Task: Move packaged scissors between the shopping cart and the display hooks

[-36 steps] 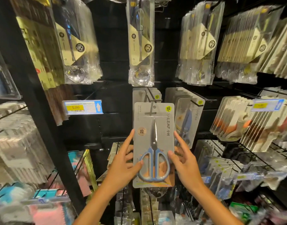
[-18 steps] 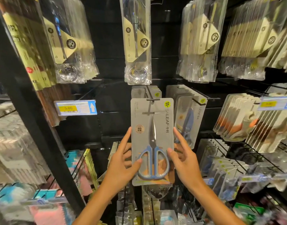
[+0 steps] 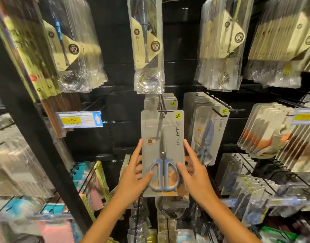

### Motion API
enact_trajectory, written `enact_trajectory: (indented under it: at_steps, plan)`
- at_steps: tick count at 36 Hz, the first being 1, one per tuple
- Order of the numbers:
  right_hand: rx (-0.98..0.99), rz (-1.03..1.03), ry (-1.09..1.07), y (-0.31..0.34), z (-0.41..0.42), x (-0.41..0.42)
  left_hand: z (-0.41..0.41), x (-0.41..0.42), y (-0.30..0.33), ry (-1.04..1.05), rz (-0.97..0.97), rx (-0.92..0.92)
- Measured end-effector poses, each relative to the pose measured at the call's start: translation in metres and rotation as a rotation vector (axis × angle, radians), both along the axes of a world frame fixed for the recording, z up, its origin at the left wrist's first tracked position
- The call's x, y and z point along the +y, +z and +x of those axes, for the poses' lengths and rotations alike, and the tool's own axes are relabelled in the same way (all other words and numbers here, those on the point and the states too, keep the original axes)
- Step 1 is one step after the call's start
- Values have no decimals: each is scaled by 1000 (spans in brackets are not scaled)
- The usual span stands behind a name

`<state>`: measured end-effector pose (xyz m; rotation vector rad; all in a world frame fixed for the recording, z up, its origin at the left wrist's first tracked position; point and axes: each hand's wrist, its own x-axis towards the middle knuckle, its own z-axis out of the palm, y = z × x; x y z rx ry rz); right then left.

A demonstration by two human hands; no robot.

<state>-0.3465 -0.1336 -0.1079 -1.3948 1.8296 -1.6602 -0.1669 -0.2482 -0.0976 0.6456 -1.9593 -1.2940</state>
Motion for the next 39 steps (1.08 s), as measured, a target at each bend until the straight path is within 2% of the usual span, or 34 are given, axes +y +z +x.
enact_trajectory:
  at_steps: [3, 9, 17, 24, 30, 35, 39]
  plan:
    - [37, 60, 16, 4, -5, -13, -10, -9, 6, -35, -1, -92]
    - [-19, 111, 136, 10, -17, -52, -36, -31, 22, -5, -29, -195]
    - [-34, 160, 88, 11, -38, -98, -65, -48, 43, 34, 0, -300]
    - [-47, 162, 42, 1, -41, -98, -73, -58, 33, 26, -2, -285]
    - [173, 44, 3, -30, -26, -72, -49, -55, -15, 195, -135, -360]
    - [189, 167, 193, -59, -11, -60, -2, -30, -44, 199, -308, -476]
    - [288, 244, 331, -83, 12, -64, 53, -2, -65, 201, -368, -578]
